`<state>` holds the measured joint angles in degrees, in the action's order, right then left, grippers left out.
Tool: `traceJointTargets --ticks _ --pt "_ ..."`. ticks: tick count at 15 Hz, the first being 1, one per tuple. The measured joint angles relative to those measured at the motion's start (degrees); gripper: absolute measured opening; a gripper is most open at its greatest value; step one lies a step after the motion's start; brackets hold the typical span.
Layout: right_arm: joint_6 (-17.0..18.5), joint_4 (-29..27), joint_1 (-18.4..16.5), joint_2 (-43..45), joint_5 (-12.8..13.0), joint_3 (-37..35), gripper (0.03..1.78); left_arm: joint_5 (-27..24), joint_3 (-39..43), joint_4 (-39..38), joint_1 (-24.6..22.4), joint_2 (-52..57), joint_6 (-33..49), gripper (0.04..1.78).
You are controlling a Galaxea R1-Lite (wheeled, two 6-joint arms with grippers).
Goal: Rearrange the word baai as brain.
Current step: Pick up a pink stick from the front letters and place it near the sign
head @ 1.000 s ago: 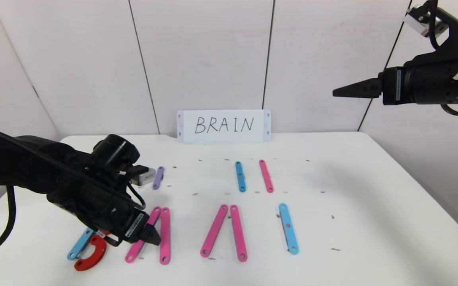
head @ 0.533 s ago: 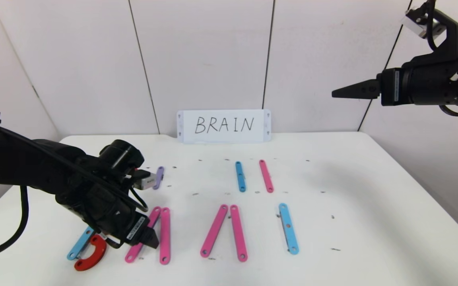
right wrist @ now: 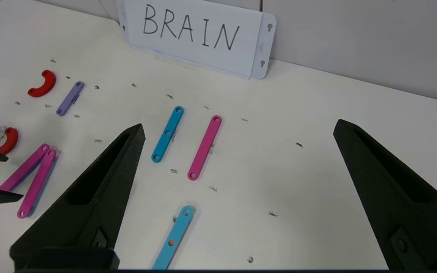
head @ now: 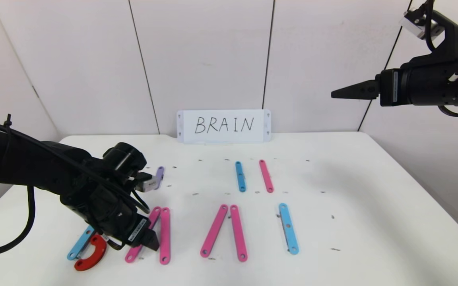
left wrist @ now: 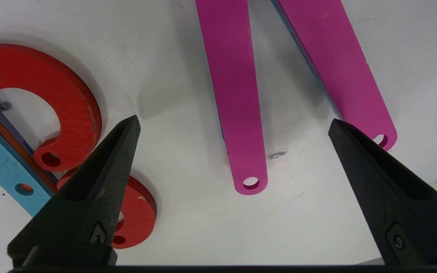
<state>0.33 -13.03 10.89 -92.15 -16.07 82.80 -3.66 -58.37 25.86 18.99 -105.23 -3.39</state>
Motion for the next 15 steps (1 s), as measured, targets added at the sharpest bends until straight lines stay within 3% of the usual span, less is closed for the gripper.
traceJointTargets --ticks 5,8,10,15 --pt "0.0 0.0 0.0 -0.4 0.0 0.1 1.74 0.1 0.0 -0.2 0.0 -1.0 0.0 1.74" --pt "0.0 0.0 0.0 -0.5 0.0 0.1 1.74 0.2 -0.1 -0.2 0.0 -1.1 0.0 1.57" --pt "0.0 0.0 0.0 -0.5 0.0 0.1 1.74 0.2 -0.1 -0.2 0.0 -1.2 0.0 1.34" --pt "0.0 0.0 0.0 -0.5 0.0 0.0 1.74 0.1 -0.1 -0.1 0.0 -1.4 0.1 0.46"
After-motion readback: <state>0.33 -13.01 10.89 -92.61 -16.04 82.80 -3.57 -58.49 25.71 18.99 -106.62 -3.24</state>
